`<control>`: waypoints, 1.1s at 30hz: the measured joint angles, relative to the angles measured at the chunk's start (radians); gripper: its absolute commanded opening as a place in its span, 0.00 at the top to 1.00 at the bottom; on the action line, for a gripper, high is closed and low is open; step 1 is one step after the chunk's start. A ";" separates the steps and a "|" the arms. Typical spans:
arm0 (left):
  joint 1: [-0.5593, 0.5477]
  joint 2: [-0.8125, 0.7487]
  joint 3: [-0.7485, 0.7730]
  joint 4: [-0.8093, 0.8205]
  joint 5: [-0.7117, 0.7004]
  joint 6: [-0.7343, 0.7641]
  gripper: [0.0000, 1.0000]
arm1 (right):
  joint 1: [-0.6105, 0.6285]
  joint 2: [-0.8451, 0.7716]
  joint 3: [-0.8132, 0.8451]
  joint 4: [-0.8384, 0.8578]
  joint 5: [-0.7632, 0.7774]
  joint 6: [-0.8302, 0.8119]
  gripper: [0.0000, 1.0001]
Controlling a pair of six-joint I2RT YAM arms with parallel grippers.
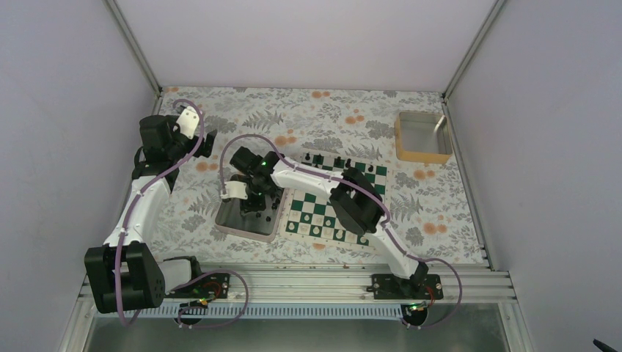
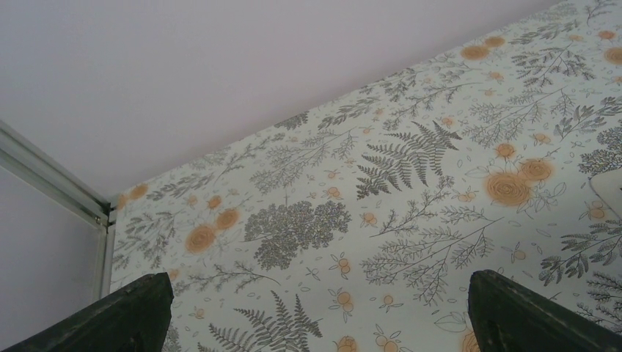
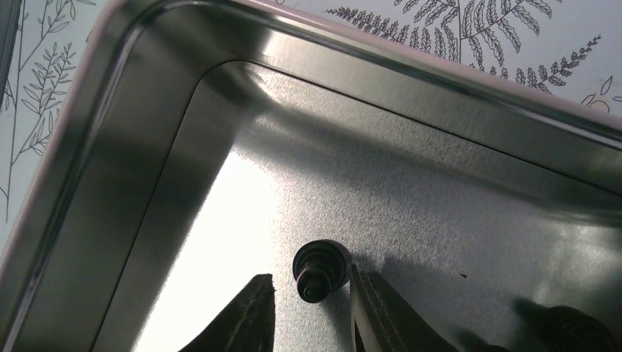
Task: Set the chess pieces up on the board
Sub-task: Pick up the chess piece from the storage box.
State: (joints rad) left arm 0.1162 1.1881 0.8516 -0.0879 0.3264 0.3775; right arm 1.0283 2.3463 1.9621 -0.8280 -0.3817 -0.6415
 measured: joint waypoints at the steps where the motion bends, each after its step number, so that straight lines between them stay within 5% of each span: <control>1: 0.000 0.000 0.000 0.000 0.000 0.000 0.00 | 0.000 0.000 0.000 0.000 0.000 0.001 0.73; 15: 0.000 0.000 0.000 0.000 0.000 0.000 0.00 | 0.000 0.048 0.051 -0.005 0.002 0.011 0.90; 24: 0.000 -0.002 0.000 0.000 0.000 0.000 0.00 | 0.000 0.035 0.050 -0.011 0.008 0.015 0.92; 33: 0.000 -0.002 0.000 0.000 -0.001 0.000 0.00 | -0.044 -0.247 -0.088 -0.007 0.065 0.021 0.92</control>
State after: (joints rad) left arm 0.1162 1.1858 0.8516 -0.0875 0.3256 0.3779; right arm 0.9844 2.0995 1.8740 -0.8349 -0.3164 -0.6201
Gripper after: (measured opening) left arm 0.999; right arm 0.098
